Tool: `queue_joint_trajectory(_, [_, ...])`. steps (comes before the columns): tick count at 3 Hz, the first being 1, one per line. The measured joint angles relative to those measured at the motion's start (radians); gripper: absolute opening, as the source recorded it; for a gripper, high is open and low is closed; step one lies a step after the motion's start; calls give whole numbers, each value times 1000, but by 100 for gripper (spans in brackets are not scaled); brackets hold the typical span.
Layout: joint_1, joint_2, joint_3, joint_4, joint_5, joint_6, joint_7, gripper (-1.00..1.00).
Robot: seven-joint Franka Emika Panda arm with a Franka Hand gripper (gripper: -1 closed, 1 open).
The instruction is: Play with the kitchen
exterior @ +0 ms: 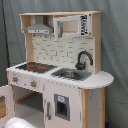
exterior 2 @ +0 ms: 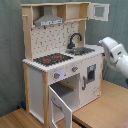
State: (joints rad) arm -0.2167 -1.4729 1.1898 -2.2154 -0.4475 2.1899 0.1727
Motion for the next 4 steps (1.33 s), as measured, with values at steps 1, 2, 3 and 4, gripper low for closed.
queue_joint_trajectory(1, [22, 0, -72, 2, -60, -40, -4, 100])
queue_joint_trajectory(2, [37, -1, -140, 7, -130, -73, -5, 100])
queue_joint_trajectory(3, [47, -4, -221, 9, -187, -115, -4, 100])
queue_joint_trajectory(4, [49, -12, -312, 5, -199, -172, 1, 100])
